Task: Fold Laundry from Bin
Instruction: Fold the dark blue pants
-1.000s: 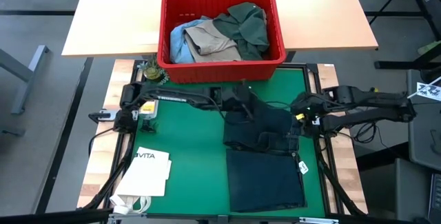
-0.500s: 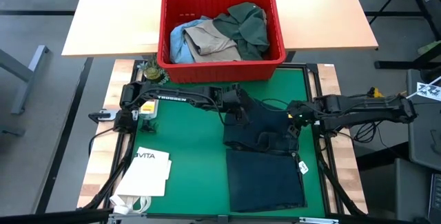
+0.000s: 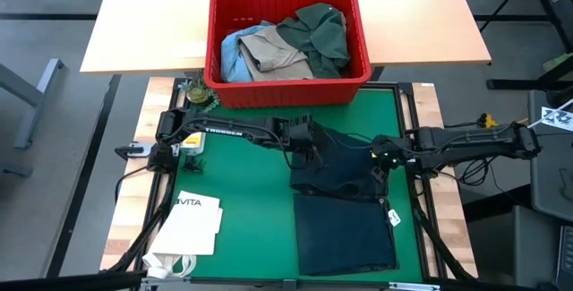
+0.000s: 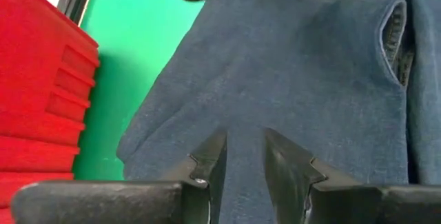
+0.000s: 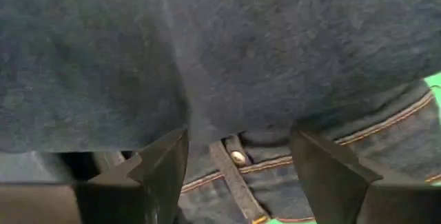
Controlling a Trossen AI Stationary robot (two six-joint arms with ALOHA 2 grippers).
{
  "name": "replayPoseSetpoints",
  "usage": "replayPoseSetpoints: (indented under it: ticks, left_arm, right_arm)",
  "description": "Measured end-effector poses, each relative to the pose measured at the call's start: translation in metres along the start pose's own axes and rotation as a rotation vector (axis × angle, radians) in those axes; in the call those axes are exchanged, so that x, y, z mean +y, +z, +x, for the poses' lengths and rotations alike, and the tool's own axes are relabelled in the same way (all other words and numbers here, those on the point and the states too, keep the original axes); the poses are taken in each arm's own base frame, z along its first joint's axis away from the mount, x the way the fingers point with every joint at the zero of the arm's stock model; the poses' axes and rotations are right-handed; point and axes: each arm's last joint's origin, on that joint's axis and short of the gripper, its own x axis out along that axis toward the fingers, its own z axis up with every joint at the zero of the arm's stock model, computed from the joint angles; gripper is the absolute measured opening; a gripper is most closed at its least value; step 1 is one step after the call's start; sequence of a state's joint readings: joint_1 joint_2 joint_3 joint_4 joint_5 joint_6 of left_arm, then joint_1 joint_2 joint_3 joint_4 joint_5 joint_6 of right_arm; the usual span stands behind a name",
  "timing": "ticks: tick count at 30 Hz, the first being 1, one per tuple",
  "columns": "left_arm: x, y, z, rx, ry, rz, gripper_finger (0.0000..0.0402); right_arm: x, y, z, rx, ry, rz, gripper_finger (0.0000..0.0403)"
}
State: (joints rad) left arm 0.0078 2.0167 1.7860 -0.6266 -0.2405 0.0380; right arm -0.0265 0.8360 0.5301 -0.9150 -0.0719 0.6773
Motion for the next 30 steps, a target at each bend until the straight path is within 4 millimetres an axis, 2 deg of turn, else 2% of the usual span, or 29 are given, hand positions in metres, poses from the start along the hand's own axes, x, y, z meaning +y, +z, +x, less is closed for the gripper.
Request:
replayPoseSetpoints:
  ticks: [14, 20, 24, 30]
  left_arm:
    - [-0.001, -0.002, 0.000, 0.020, -0.002, 0.007, 0.0089]
    - [-0.001, -0.002, 0.000, 0.025, -0.002, 0.007, 0.0089]
    - [-0.001, -0.004, 0.000, 0.040, -0.002, 0.010, 0.0089]
    - [-0.001, -0.004, 0.000, 0.045, -0.002, 0.011, 0.0089]
  right_arm:
    - [-0.002, 0.003, 0.000, -0.077, -0.076, -0.001, 0.0253]
    - [0.002, 0.008, 0.007, -0.066, -0.086, -0.019, 0.0249]
    - [0.003, 0.011, 0.017, -0.017, -0.122, -0.031, 0.0216]
    - [0.005, 0.012, 0.021, 0.012, -0.118, -0.093, 0.0110]
